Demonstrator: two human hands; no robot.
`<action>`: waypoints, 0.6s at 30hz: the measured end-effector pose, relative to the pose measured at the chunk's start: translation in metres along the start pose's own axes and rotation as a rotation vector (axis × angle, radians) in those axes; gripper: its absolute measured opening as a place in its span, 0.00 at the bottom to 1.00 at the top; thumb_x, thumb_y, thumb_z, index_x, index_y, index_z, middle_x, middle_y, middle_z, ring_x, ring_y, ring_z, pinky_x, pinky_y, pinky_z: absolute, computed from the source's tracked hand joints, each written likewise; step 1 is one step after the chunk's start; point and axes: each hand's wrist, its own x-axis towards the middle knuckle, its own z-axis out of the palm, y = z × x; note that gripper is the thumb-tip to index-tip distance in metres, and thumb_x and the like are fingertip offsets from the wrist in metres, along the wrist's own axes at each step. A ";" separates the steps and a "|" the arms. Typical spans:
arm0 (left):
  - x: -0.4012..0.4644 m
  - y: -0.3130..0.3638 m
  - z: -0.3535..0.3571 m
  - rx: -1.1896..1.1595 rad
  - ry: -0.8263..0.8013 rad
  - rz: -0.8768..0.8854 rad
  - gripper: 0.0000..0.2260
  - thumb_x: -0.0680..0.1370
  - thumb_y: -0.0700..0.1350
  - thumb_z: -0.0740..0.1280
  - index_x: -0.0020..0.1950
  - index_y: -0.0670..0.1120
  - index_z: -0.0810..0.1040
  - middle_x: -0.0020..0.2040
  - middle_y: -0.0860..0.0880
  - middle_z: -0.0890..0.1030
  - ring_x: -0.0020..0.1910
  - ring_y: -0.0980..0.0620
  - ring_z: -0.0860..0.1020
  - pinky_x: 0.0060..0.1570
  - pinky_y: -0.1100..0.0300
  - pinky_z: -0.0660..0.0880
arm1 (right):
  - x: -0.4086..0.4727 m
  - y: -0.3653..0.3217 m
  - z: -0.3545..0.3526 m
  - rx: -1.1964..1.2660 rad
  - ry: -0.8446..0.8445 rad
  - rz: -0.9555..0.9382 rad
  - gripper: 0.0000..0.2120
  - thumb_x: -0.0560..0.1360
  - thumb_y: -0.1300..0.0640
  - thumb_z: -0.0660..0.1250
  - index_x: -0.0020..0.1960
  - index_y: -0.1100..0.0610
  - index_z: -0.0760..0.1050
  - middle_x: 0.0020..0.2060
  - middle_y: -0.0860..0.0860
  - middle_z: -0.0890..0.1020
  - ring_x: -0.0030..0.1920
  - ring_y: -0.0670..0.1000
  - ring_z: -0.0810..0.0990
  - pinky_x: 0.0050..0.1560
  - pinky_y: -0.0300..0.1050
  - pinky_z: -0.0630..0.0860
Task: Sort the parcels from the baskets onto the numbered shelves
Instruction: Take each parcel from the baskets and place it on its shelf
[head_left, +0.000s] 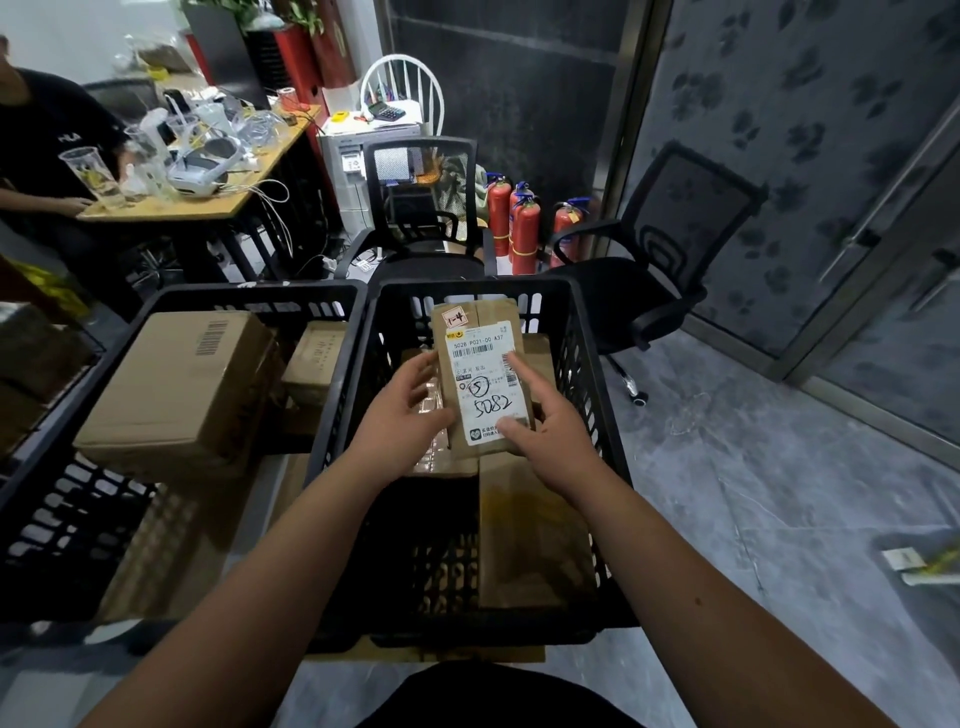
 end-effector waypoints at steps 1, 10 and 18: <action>0.000 0.002 -0.005 0.096 -0.014 0.029 0.36 0.76 0.40 0.75 0.78 0.64 0.67 0.72 0.60 0.76 0.71 0.55 0.74 0.68 0.44 0.76 | 0.000 -0.001 -0.002 0.003 0.002 0.008 0.37 0.80 0.68 0.68 0.78 0.34 0.65 0.70 0.46 0.77 0.60 0.43 0.83 0.52 0.43 0.84; -0.002 0.014 -0.024 0.580 0.190 0.233 0.32 0.78 0.48 0.76 0.80 0.56 0.68 0.73 0.53 0.75 0.70 0.54 0.72 0.63 0.60 0.69 | 0.013 -0.011 0.003 -0.008 -0.041 0.002 0.36 0.82 0.68 0.65 0.80 0.37 0.63 0.64 0.40 0.79 0.56 0.35 0.82 0.49 0.37 0.82; 0.000 0.025 -0.049 0.677 0.421 0.133 0.28 0.79 0.55 0.73 0.77 0.53 0.71 0.73 0.51 0.76 0.70 0.47 0.76 0.67 0.48 0.74 | 0.059 -0.043 0.028 -0.111 -0.121 -0.120 0.37 0.80 0.62 0.68 0.74 0.25 0.64 0.75 0.41 0.73 0.70 0.41 0.75 0.66 0.47 0.80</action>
